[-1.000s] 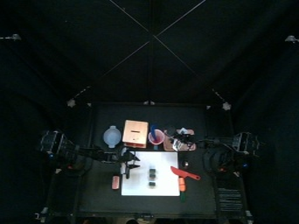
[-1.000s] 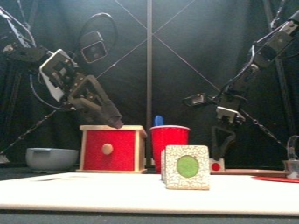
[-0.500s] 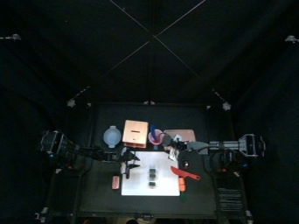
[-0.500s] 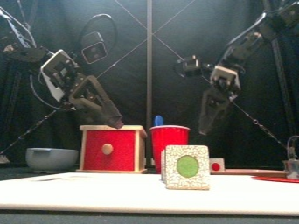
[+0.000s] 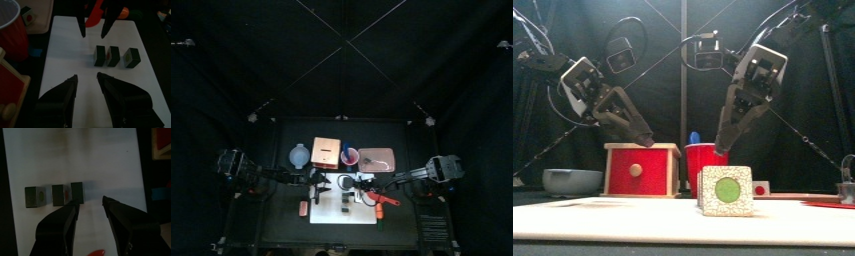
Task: Place sushi on board then cut the sushi with the knife then place the pieces on the plate
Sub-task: Place the 4 sushi pieces on the plate
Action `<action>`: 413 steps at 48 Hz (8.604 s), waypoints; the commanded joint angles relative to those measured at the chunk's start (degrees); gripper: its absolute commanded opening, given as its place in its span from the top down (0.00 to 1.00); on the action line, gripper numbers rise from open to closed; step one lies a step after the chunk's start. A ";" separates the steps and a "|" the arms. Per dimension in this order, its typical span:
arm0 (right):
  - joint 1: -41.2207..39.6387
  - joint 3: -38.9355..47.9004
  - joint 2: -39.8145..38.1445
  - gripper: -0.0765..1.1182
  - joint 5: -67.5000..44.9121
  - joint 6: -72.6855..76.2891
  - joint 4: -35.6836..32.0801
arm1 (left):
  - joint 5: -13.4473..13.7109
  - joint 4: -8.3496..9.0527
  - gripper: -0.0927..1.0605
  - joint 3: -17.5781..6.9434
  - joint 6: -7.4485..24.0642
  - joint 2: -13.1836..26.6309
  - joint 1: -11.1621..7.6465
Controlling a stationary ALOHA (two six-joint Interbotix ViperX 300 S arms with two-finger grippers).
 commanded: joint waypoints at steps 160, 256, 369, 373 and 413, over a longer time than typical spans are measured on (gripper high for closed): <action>-10.20 11.95 -21.62 0.27 4.48 0.09 3.78 | 1.41 -0.18 0.26 -1.23 -0.09 0.35 1.05; -8.44 9.23 -16.17 0.52 10.46 0.18 4.13 | 1.49 -2.29 0.26 -1.23 0.26 0.62 0.88; 9.67 -3.52 2.46 0.26 -5.10 -0.26 6.94 | 2.02 -2.90 0.26 -2.11 0.09 1.58 0.79; 10.02 -4.75 3.43 0.26 -4.39 -0.26 7.03 | 2.11 -2.81 0.26 -2.11 0.09 1.67 0.88; 5.80 -1.85 -0.62 0.49 0.26 0.00 5.89 | 2.11 -2.90 0.26 -1.49 0.00 1.67 0.70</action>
